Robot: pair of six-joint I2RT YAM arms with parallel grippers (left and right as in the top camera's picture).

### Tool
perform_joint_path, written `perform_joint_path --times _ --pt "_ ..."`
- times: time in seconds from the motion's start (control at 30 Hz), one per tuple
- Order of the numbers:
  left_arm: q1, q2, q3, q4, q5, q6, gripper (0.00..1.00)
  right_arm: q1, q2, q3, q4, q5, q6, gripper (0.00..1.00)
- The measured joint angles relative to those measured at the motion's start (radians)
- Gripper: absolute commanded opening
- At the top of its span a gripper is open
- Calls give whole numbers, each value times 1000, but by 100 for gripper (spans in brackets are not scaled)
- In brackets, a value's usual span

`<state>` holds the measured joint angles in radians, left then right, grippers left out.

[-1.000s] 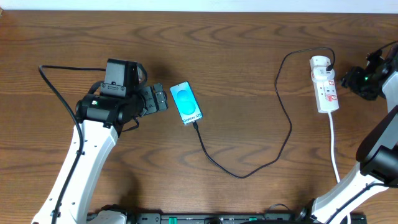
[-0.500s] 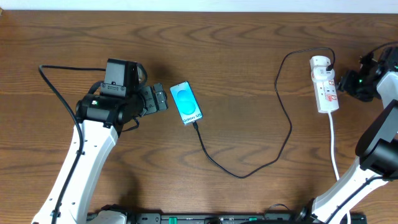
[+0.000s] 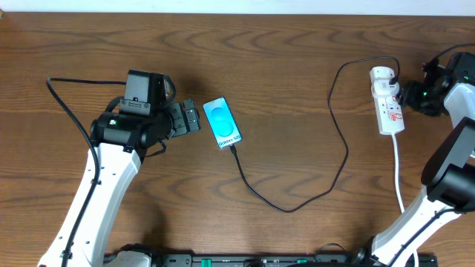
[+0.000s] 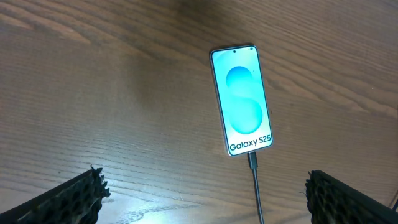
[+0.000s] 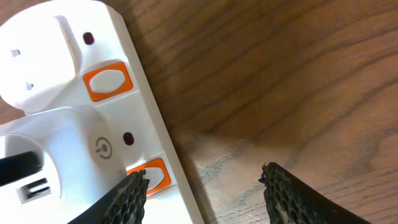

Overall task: Plug charger to phone and switch on socket
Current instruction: 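Position the right gripper over the power strip's orange switch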

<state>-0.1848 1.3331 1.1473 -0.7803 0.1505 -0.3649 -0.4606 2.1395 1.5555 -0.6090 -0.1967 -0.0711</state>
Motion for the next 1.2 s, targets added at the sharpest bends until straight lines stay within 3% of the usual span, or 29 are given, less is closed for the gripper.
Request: perform_joint_path --times 1.2 --pt "0 0 0 0 0 0 99 -15 18 11 -34 -60 13 59"
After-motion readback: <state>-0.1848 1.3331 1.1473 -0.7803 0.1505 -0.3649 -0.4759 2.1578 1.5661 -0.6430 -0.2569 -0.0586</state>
